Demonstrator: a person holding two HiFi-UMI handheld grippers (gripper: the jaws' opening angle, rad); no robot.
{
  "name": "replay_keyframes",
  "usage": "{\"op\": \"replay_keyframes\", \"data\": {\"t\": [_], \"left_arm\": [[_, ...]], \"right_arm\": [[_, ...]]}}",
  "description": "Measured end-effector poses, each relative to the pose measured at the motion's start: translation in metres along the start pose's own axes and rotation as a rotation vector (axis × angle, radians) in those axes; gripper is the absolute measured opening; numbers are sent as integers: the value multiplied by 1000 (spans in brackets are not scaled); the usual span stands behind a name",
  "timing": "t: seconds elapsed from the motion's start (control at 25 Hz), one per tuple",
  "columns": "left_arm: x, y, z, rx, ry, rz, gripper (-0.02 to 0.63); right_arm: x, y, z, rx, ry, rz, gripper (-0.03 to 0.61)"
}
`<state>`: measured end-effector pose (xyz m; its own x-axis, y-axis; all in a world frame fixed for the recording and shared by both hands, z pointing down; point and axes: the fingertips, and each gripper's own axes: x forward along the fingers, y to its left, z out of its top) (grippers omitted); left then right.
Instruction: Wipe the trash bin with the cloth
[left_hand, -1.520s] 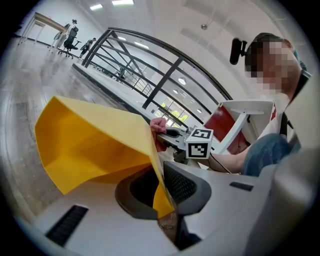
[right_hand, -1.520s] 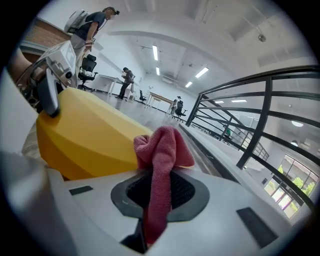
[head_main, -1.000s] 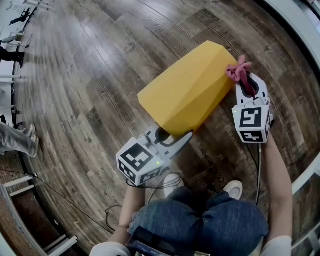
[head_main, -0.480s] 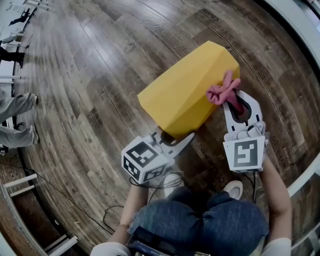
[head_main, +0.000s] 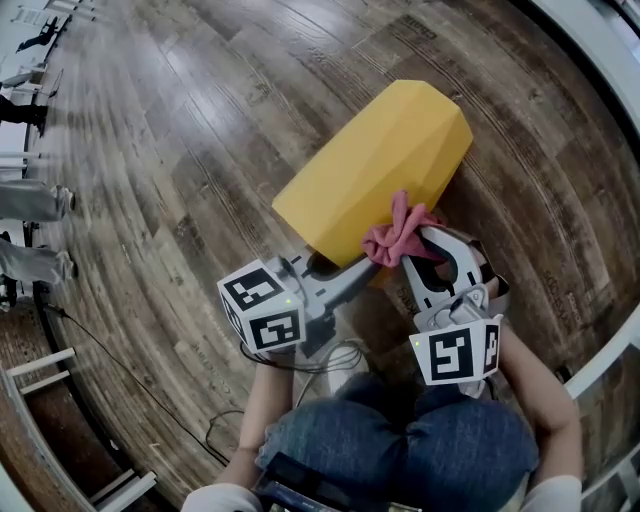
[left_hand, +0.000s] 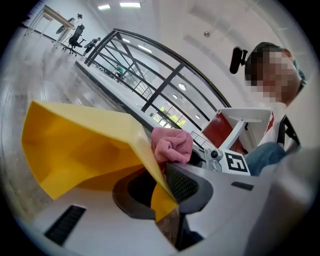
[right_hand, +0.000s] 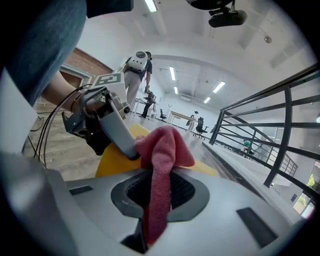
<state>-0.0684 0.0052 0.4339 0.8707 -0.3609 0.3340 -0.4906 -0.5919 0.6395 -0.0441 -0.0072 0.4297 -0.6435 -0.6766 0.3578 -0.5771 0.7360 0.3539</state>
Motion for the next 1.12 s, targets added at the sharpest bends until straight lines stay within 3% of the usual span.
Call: {"op": "replay_keyframes", "data": {"t": [0.64,0.92,1.12], "left_arm": [[0,1,0,-4,21,0,62],[-2,2,5,123,45,65,91],[-7,-3,-7,235,132,128,150]], "right_arm": [[32,-98,-61,1,153,-206,51],[46,-118,-68,35,182,-245,51],[51,-120,-67,41,189,-248,51]]}}
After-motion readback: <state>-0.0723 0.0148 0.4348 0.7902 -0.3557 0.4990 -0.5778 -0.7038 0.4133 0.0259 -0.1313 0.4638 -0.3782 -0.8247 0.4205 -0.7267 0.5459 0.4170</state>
